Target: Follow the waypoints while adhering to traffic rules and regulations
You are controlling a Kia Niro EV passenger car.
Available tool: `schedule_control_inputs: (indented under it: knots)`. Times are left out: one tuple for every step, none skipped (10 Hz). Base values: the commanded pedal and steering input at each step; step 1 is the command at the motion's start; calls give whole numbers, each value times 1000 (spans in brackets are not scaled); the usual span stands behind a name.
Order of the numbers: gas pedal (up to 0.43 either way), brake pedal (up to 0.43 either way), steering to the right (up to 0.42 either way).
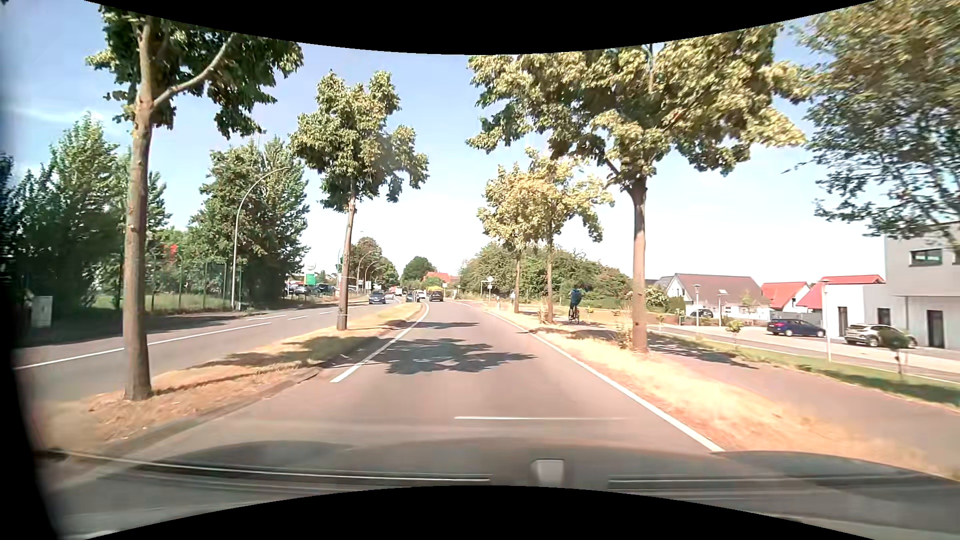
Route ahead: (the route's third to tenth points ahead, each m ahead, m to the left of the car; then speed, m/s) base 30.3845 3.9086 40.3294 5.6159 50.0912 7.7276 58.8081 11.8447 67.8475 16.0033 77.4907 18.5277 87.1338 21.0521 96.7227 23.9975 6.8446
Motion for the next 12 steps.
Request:
schedule_control_inputs:
  knots:
    - [331,0,-101]
    - [339,6,-84]
    - [339,6,-72]
    - [339,6,-60]
    - [339,6,-51]
    - [339,6,-42]
    - [339,6,-37]
    - [331,6,-34]
    - [331,6,-30]
    - [331,6,-25]
    - [331,6,-21]
    - [331,6,-16]
